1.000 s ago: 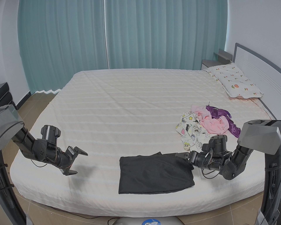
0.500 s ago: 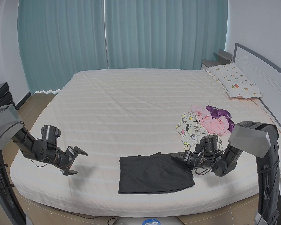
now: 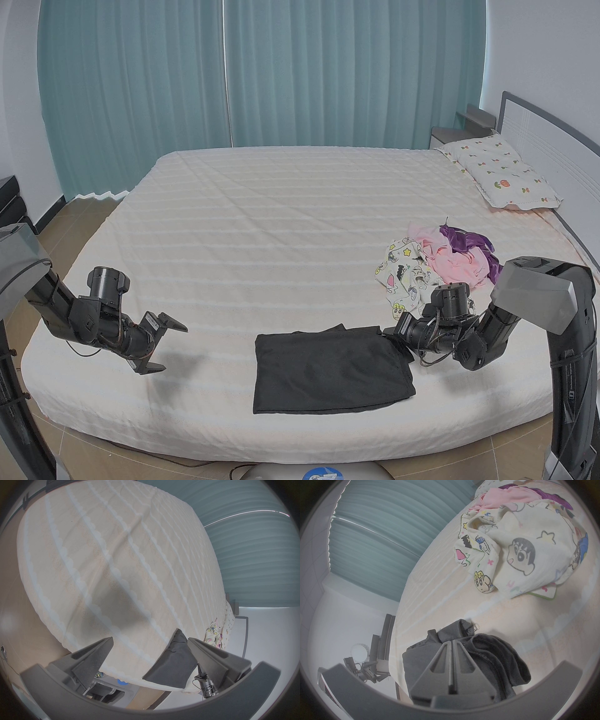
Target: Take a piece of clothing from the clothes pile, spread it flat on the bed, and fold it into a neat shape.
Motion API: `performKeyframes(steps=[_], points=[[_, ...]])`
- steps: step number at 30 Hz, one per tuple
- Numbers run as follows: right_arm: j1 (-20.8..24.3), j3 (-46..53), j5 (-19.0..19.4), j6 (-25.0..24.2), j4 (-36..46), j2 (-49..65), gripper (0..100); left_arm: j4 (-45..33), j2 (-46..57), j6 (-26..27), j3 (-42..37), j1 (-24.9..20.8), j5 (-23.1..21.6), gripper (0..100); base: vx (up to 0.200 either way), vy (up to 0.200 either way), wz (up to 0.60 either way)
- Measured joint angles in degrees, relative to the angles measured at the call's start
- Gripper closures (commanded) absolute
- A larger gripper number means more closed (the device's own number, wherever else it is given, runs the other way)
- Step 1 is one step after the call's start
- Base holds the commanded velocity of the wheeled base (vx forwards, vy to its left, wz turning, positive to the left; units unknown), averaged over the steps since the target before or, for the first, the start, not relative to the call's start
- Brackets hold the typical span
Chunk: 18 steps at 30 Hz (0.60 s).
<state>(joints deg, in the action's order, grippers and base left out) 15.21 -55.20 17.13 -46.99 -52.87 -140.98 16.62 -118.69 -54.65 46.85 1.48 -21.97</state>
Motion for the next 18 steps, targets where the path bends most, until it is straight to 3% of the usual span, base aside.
performKeyframes(steps=[3,4,18], points=[[-0.56,0.00,-0.35,-0.16,-0.30,0.09,100,0.00,0.00,0.00,0.00,0.00,0.00,0,0.000,0.000,0.00],[-0.74,0.11,-0.40,-0.09,-0.48,0.11,0,0.02,0.00,0.00,0.00,0.00,0.00,0,0.000,0.000,0.00],[0.41,2.58,0.06,1.05,-0.80,0.99,0,0.02,0.00,0.00,-0.02,0.00,-0.01,0,0.000,0.000,0.00]])
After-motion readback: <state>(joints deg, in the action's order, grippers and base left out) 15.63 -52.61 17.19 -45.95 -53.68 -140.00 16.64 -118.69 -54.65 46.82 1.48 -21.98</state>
